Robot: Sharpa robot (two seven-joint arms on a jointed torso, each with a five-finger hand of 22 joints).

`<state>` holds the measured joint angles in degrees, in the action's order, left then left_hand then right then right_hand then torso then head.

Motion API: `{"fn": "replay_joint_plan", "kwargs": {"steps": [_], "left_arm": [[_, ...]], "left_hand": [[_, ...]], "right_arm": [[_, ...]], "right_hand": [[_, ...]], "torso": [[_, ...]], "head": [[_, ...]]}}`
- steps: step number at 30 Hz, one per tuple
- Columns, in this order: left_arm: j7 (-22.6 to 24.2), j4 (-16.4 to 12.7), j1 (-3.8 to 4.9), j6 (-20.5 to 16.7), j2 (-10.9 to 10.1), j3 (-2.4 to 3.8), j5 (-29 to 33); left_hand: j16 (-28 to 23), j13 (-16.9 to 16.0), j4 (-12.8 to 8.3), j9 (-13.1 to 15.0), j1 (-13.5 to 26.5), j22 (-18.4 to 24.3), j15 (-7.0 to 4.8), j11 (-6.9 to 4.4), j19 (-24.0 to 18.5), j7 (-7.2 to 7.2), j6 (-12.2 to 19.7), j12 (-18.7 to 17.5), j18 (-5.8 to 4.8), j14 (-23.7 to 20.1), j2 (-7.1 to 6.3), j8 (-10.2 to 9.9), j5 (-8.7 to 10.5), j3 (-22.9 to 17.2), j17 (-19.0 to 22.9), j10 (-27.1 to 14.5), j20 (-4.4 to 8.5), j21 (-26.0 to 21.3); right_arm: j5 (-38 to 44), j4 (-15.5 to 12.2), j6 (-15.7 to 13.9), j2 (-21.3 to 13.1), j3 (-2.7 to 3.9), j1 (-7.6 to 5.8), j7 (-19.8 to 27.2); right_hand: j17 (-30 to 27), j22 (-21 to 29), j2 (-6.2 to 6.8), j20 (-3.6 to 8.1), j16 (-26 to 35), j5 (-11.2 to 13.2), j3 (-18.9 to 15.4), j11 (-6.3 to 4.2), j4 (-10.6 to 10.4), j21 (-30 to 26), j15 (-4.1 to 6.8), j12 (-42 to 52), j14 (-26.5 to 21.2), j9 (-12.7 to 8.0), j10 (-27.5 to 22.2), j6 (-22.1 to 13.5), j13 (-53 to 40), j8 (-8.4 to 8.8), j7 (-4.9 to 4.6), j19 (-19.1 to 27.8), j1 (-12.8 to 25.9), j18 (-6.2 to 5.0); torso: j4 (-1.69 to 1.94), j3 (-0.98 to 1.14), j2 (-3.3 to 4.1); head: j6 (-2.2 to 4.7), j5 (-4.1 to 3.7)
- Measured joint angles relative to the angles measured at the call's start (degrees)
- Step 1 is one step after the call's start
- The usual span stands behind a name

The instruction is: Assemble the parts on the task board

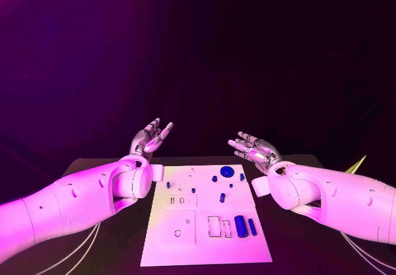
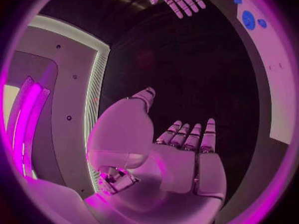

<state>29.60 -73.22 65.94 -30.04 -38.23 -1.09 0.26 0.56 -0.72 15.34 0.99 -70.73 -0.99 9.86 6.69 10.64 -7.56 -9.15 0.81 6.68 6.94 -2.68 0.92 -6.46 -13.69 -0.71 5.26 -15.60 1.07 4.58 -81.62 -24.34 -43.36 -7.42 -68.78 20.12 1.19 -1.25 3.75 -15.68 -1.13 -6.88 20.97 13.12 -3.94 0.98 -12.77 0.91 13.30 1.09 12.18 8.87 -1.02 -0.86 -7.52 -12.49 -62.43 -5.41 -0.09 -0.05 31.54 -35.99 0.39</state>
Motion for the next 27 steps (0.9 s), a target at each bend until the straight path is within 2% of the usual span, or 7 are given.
{"fn": "replay_joint_plan", "kwargs": {"steps": [4,8,15,16,19,26,27], "left_arm": [[0.0,1.2,0.41,1.2,0.5,-0.05,0.0],[0.0,1.2,0.41,1.4,0.5,-0.09,0.0],[-0.1,-0.1,0.4,3.3,-1.6,-0.11,-0.1],[-0.1,-0.3,0.4,3.4,-1.7,-0.11,-0.1],[0.1,-1.2,0.4,3.5,-2.0,-0.12,-0.2],[1.4,-3.8,0.47,3.4,-4.0,-0.12,-1.7],[1.5,-4.3,0.48,3.5,-4.3,-0.12,-1.8]], "left_hand": [[0.0,0.0,0.0,0.0,-2.8,0.0,0.5,0.89,0.7,0.28,-0.3,0.0,0.02,0.5,-0.13,0.0,-0.21,0.0,0.0,0.9,-0.69,0.0],[0.0,0.0,0.0,0.0,-2.8,0.0,0.82,0.9,0.7,-0.11,-0.7,0.0,0.03,0.2,-0.13,0.0,-0.21,0.0,0.0,0.9,-0.69,0.0],[0.0,0.0,0.0,0.0,-3.3,0.0,0.92,1.63,0.7,0.09,-1.0,0.0,0.53,0.2,0.37,0.1,-0.21,0.0,-0.1,0.2,-0.69,0.0],[0.3,0.0,0.0,0.0,-3.6,0.0,1.32,2.28,0.7,0.08,-1.6,0.0,2.19,0.6,0.68,0.1,-0.21,0.0,-0.1,0.9,-0.69,0.0],[0.3,-0.1,0.0,0.3,-5.1,-0.1,1.55,3.47,0.8,0.08,-2.2,0.0,2.16,2.9,0.58,0.1,-0.21,0.0,-0.5,2.1,-0.7,0.0],[2.9,-0.6,0.0,1.8,-7.4,-1.7,2.07,5.54,12.1,-0.83,-12.5,1.2,2.15,14.1,1.23,3.0,-0.21,0.0,-2.3,12.2,-1.06,3.6],[3.7,-1.0,0.0,2.3,-7.8,-1.9,2.56,6.01,15.7,-1.01,-14.6,1.2,2.14,17.0,1.19,3.4,-0.21,0.0,-2.8,15.9,-1.12,4.7]], "right_arm": [[1.0,1.5,3.8,0.3,-1.2,-1.47,-1.8],[1.5,2.1,5.5,0.3,-1.62,-2.06,-2.6],[16.5,4.3,2.4,-0.6,-1.64,-2.67,-1.5],[18.0,4.5,2.0,-0.5,-1.64,-2.69,-1.5],[22.7,5.1,1.2,-0.4,-1.64,-2.86,-1.4],[32.7,5.8,-0.1,-0.4,-1.54,-3.84,-2.2],[34.2,5.8,-0.2,-0.5,-1.53,-3.96,-2.4]], "right_hand": [[0.4,-0.2,-0.34,-1.01,-0.6,0.0,1.5,1.64,0.6,0.0,-0.82,0.3,2.8,0.4,1.7,2.4,-0.3,-0.02,-0.22,-1.1,-3.6,-1.43],[0.8,-0.4,-0.41,-0.83,-0.9,0.0,2.5,1.35,1.6,0.7,-0.69,0.3,6.4,0.7,5.3,4.6,-0.4,-0.04,-0.32,-2.8,-3.7,-1.7],[1.9,-0.9,-0.19,-0.95,-2.5,0.0,5.0,1.24,4.0,2.3,-0.29,1.0,15.5,1.9,13.8,11.5,-1.0,-1.83,-0.96,-8.4,-6.6,-1.73],[2.5,-1.0,0.54,-0.87,-3.3,0.0,5.6,1.1,4.7,3.0,0.05,1.2,18.8,2.7,17.1,14.0,-1.2,-3.19,-1.11,-10.5,-7.3,-1.74],[3.3,-1.3,1.31,-0.87,-4.7,0.0,5.9,0.81,5.5,4.0,0.53,2.3,28.2,3.7,27.2,21.0,-1.7,-4.26,-1.66,-16.5,-8.1,-2.13],[4.0,-1.9,1.24,-0.74,-5.7,0.0,7.2,-0.53,7.2,5.1,2.11,2.3,37.7,5.3,39.1,32.0,-2.0,-7.33,-3.07,-26.9,-10.4,-3.15],[4.0,-2.1,1.25,-0.69,-5.9,0.0,7.3,-0.8,7.3,5.6,2.38,2.3,38.8,5.5,40.1,33.9,-2.0,-7.8,-3.31,-29.4,-10.4,-4.86]], "torso": [[0.0,0.0,0.01],[0.0,0.0,0.01],[0.08,-0.11,0.03],[0.09,-0.15,0.04],[0.13,-0.15,0.13],[0.45,-0.16,0.91],[0.51,-0.17,1.03]], "head": [[0.0,0.0],[0.0,0.0],[-1.23,-0.26],[-1.41,-0.27],[-1.64,-0.31],[-1.94,-0.57],[-1.95,-0.63]]}}
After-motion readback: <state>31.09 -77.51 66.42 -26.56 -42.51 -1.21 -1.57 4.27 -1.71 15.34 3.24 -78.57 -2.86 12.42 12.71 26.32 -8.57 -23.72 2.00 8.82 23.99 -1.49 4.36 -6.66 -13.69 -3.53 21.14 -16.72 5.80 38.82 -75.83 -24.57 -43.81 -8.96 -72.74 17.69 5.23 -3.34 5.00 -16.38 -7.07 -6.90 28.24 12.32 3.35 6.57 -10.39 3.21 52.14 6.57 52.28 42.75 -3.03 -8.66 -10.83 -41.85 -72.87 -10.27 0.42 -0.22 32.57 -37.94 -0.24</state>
